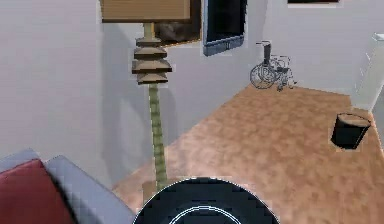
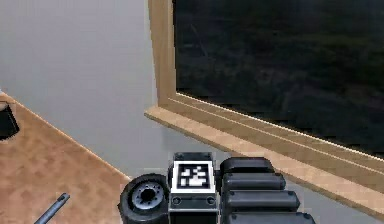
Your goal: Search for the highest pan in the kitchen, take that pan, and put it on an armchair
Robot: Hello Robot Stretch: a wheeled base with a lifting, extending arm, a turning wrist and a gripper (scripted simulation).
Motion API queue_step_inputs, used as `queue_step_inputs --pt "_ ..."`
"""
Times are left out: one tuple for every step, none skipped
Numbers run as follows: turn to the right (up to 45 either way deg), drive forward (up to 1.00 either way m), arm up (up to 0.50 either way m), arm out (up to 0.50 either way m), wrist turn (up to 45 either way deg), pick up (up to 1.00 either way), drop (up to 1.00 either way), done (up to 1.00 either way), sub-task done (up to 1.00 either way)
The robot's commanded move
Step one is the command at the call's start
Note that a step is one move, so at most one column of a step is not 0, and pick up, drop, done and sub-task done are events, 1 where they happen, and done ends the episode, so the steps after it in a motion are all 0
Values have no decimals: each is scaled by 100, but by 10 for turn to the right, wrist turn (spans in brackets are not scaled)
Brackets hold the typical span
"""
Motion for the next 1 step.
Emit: queue_step_inputs --pt "-90 0 0 0 0 0 0 0 0"
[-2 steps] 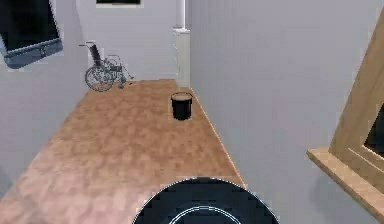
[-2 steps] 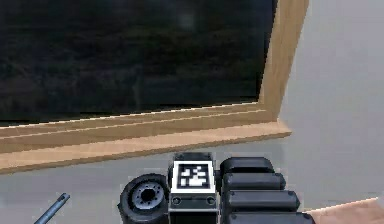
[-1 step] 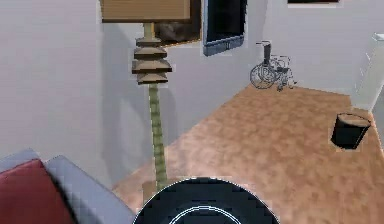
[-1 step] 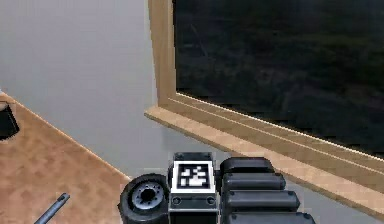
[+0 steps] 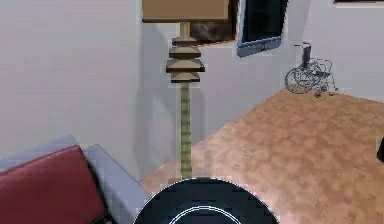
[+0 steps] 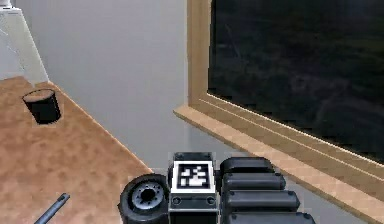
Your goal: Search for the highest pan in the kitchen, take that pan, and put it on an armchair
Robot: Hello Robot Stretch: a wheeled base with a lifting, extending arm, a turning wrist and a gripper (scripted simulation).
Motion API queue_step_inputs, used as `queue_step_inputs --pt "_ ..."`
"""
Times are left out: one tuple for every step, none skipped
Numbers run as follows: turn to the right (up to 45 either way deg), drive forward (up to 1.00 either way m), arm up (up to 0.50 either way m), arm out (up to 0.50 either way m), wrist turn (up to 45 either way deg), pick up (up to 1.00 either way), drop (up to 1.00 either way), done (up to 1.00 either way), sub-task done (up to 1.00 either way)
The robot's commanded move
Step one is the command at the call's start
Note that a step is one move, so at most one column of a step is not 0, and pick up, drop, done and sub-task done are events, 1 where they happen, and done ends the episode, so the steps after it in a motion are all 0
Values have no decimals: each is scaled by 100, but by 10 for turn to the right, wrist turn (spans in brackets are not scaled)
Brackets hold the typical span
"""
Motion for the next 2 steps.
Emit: queue_step_inputs --pt "0 20 0 0 0 0 0 0 0" --pt "450 0 0 0 0 0 0 0 0"
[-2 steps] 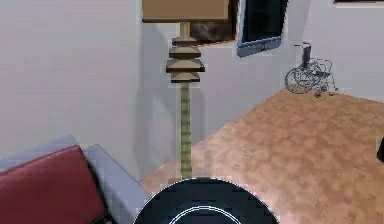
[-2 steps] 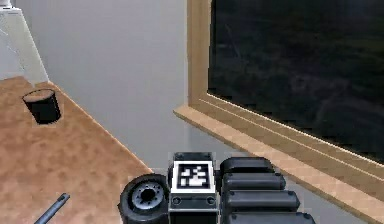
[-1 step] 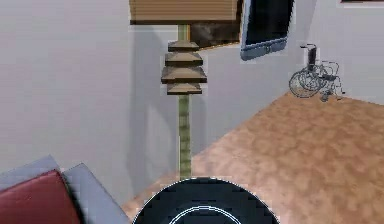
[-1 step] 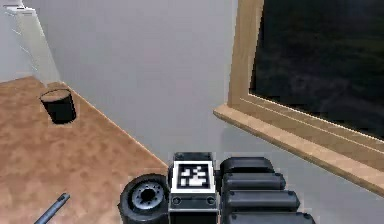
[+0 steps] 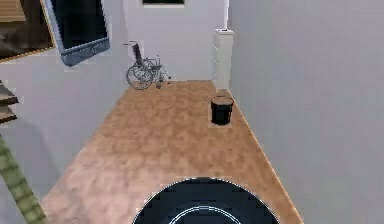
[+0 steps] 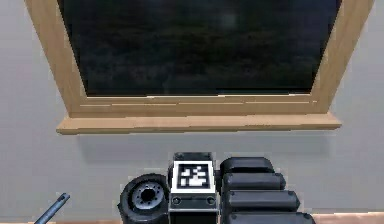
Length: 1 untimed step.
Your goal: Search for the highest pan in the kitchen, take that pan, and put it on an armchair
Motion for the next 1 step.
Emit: queue_step_inputs --pt "450 0 0 0 0 0 0 0 0"
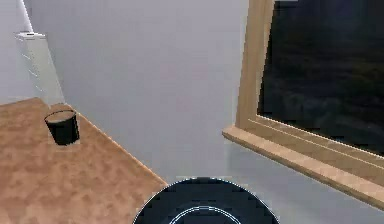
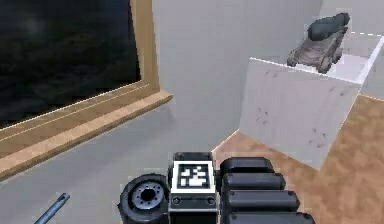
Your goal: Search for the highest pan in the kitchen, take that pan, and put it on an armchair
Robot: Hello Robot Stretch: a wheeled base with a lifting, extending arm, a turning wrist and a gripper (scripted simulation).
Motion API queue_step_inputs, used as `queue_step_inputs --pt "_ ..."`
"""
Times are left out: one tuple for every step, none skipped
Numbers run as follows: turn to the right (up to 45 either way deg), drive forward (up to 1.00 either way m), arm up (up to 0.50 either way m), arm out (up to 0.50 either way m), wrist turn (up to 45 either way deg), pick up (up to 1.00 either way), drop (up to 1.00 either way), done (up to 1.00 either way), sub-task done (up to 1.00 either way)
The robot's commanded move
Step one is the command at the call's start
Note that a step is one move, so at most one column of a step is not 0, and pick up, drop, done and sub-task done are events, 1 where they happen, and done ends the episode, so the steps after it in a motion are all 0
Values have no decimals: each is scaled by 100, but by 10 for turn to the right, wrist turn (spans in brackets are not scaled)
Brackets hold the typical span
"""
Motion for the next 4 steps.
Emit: queue_step_inputs --pt "450 0 0 0 0 0 0 0 0" --pt "420 0 0 0 0 0 0 0 0" --pt "450 0 0 0 0 0 0 0 0" --pt "450 0 0 0 0 0 0 0 0"
